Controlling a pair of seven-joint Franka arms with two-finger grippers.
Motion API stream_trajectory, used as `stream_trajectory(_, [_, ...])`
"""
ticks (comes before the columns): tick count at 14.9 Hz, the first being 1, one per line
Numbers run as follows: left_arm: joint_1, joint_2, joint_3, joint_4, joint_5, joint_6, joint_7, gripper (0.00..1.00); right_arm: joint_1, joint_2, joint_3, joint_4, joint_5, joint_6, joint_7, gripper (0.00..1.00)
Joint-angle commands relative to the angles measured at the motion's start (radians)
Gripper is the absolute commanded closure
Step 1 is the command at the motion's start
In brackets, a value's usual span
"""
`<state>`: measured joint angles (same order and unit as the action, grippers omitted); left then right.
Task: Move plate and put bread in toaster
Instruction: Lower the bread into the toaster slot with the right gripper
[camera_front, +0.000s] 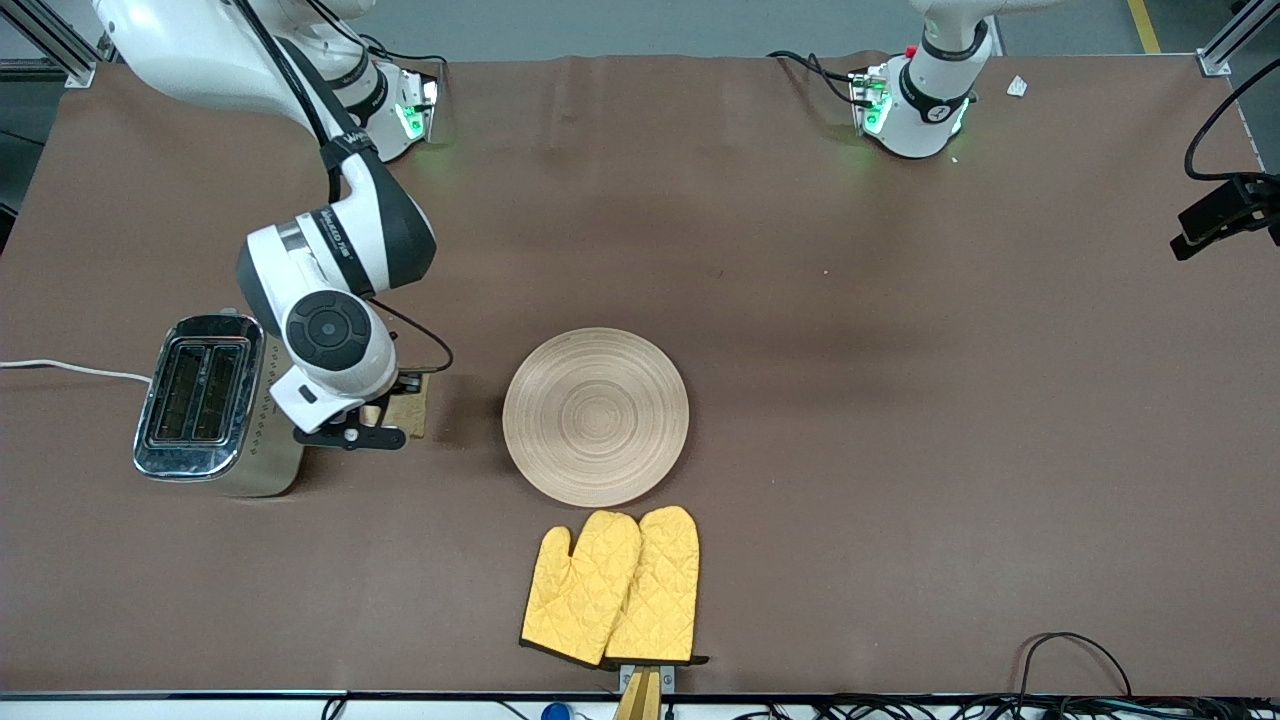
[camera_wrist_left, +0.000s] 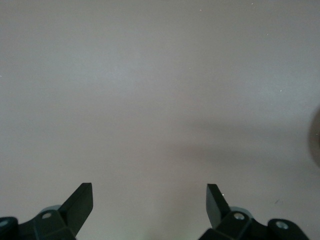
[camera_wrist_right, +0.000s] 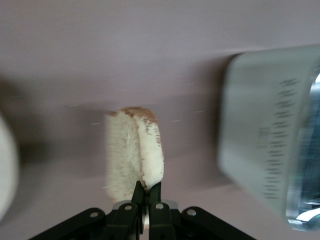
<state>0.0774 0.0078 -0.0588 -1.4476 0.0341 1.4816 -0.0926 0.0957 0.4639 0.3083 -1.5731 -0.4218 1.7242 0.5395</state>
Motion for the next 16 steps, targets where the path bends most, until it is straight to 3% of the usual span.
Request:
stream_trajectory(1, [0.004, -0.023, 0.014, -0.019, -0.022, -0.007, 0.056, 0.0, -0.002, -0.066, 0.003, -0.007, -0.098, -0.072, -0.003, 1.0])
stream_trajectory(5, [0.028, -0.017, 0.016, -0.013, -0.023, -0.012, 0.062, 0.0, -0.01, -0.14, 0.002, -0.018, -0.21, -0.196, 0.0, 1.0])
stream_trajectory(11, [0.019, -0.014, 0.008, -0.013, -0.02, -0.006, 0.063, 0.0, -0.017, -0.258, -0.092, -0.034, -0.221, -0.201, -0.03, 1.0])
stream_trajectory(16, [0.012, 0.006, 0.007, -0.004, -0.014, -0.006, 0.07, 0.0, -0.017, -0.436, -0.162, -0.319, -0.305, 0.032, -0.029, 1.0])
